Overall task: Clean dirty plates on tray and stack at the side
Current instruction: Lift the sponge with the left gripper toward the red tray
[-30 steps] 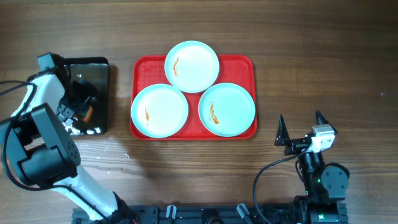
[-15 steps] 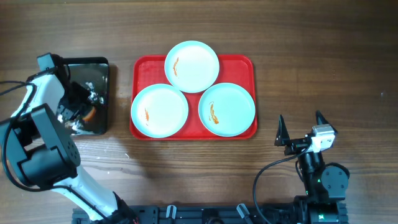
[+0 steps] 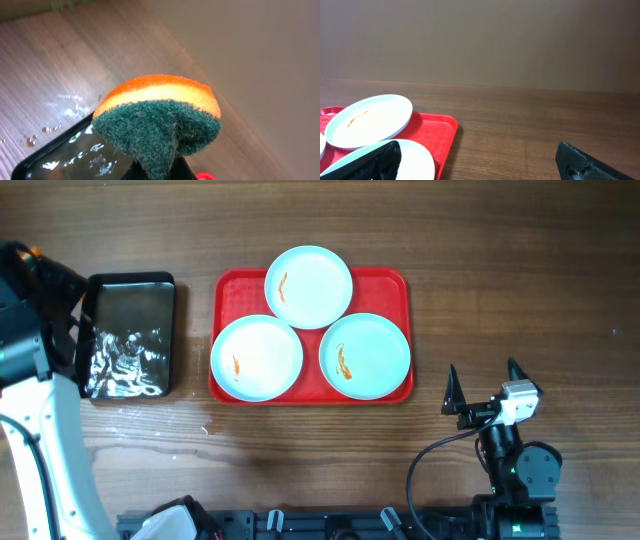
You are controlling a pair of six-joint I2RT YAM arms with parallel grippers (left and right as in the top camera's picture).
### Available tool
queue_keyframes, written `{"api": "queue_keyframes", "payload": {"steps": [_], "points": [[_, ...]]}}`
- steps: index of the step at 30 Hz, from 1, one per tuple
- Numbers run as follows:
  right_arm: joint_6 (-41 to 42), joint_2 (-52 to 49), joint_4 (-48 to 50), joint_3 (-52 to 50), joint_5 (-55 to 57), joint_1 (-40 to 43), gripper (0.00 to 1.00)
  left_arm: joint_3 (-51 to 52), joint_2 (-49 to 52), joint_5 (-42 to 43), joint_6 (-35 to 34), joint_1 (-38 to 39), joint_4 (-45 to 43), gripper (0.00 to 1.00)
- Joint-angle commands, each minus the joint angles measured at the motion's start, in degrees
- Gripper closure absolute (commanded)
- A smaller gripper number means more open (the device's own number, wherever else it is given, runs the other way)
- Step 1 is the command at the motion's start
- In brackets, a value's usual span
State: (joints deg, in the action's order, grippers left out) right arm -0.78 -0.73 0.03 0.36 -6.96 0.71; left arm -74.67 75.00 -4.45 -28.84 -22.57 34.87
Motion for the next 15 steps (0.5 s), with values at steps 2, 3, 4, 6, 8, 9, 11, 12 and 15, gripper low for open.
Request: {"api": "queue_keyframes", "payload": {"steps": [2, 3, 4, 6, 8, 9, 11, 12, 15], "points": [[-0.7, 0.3, 0.3, -0.1, 1.0, 0.3, 0.00, 4.7, 6.9, -1.1, 2.0, 0.0, -0.6, 0.96], [-0.7, 0.3, 0.3, -0.1, 1.0, 0.3, 0.00, 6.6, 9.6, -1.7, 2.1, -0.1, -1.4, 0.96], [-0.7, 0.3, 0.3, -0.1, 1.0, 0.3, 0.00, 8.7, 13.7, -1.6, 2.7, -0.1, -2.9, 0.96], [-0.7, 0.3, 0.3, -0.1, 1.0, 0.3, 0.00, 9.1, 20.5, -1.6, 6.0, -0.1, -2.8, 0.96], [-0.7, 0.3, 0.3, -0.1, 1.0, 0.3, 0.00, 8.9, 21.8, -1.6, 9.4, -0.1, -2.9, 0.96], [-0.7, 0.3, 0.3, -0.1, 1.0, 0.3, 0.00, 8.3, 21.0, -1.5, 10.3, -0.1, -2.8, 0.96], [-0.7, 0.3, 0.3, -0.1, 1.0, 0.3, 0.00, 6.1, 17.6, -0.9, 11.7, 0.0, -2.5, 0.96], [-0.7, 0.3, 0.3, -0.1, 1.0, 0.3, 0.00, 5.1, 15.1, 0.2, 11.8, 0.0, -2.8, 0.96], [-0.7, 0.3, 0.3, -0.1, 1.0, 0.3, 0.00, 3.7, 7.8, 6.8, 11.8, 0.0, -7.1, 0.96]]}}
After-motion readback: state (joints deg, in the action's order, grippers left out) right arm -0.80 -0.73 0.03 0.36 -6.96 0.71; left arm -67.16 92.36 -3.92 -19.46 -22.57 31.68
